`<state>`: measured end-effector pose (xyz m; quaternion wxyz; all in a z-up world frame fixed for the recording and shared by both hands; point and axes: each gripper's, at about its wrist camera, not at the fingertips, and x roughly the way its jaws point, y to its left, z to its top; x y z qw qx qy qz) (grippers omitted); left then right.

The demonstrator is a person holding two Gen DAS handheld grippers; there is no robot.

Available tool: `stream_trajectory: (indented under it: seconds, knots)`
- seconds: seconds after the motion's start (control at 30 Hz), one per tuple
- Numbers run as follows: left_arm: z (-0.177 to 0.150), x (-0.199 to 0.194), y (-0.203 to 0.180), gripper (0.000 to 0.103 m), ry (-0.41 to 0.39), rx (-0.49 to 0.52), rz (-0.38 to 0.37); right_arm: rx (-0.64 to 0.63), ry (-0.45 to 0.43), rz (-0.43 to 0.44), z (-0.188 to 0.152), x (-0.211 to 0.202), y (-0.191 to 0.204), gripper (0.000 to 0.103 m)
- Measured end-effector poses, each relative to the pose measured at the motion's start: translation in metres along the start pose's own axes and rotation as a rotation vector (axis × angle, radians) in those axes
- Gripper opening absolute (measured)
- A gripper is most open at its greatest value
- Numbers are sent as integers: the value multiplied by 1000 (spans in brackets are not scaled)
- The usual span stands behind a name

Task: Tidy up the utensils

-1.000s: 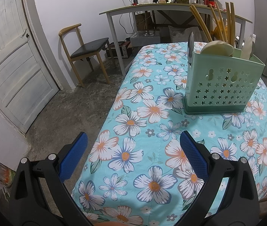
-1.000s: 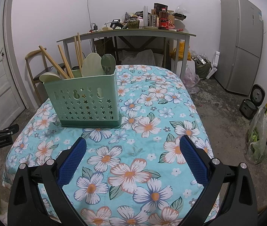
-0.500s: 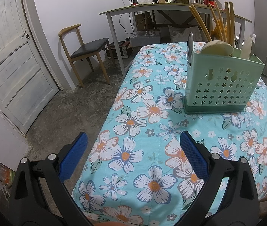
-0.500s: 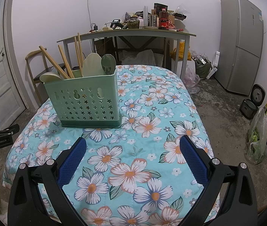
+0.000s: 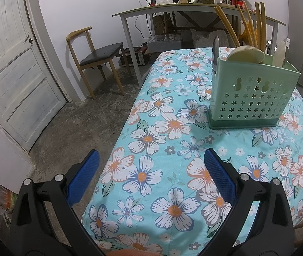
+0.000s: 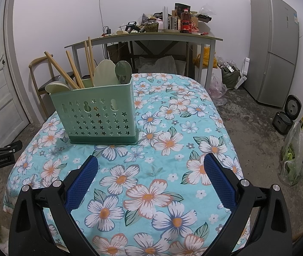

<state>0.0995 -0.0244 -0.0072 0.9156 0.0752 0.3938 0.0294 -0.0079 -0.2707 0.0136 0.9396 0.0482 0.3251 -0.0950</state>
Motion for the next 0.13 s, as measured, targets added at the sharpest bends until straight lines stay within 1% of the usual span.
stream_trajectory:
  seconds: [0.13]
  knots:
    - [0, 0, 0, 95, 1, -1, -2, 0, 1, 0, 0, 0, 0, 97]
